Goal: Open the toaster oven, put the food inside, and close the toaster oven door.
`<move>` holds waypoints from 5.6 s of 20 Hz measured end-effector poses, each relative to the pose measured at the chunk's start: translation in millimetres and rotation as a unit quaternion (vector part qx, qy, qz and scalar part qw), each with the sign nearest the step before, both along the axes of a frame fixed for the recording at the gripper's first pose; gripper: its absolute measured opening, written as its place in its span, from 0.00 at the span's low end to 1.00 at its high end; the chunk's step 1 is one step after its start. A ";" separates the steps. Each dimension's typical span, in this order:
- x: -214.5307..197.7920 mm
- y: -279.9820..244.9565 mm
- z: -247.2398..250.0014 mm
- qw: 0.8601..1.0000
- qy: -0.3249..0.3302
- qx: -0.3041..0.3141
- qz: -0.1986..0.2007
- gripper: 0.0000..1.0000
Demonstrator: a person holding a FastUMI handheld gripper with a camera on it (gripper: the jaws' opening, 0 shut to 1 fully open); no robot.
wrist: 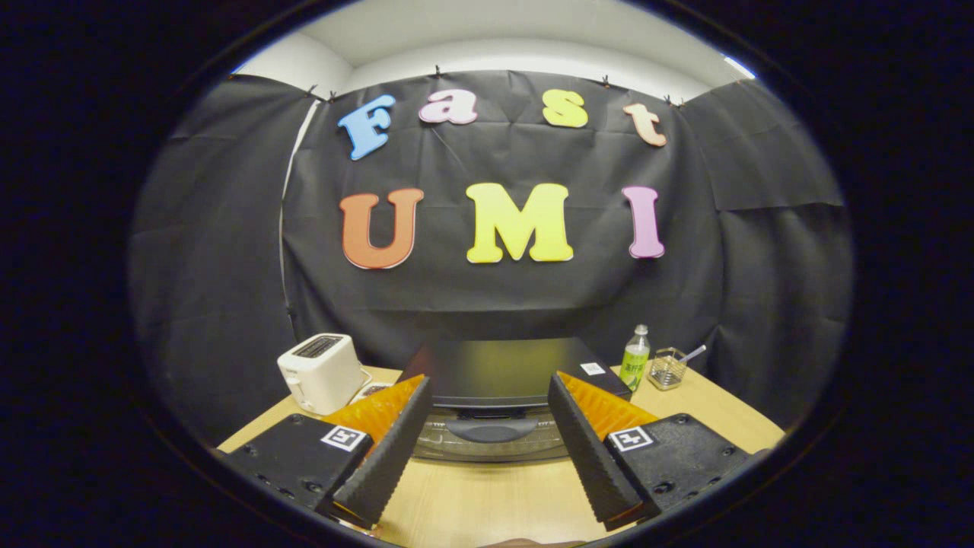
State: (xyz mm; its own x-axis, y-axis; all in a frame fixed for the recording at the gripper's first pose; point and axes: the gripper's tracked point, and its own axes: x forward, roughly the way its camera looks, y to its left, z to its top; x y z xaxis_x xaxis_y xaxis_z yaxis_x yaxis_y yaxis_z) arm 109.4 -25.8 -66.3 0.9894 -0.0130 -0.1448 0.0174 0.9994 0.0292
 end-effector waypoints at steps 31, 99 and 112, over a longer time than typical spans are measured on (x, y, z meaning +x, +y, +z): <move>45.4 -8.7 -110.7 0.996 0.093 -0.003 -0.004 0.91; -167.1 162.1 -168.7 0.796 0.486 0.202 0.300 0.38; -90.6 95.2 -118.7 0.810 0.380 0.352 0.275 0.37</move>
State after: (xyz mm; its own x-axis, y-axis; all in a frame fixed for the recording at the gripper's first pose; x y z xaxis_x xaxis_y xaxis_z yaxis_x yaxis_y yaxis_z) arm 18.8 69.4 -184.9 0.4395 0.7498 -0.4946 -0.1452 0.6027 0.7846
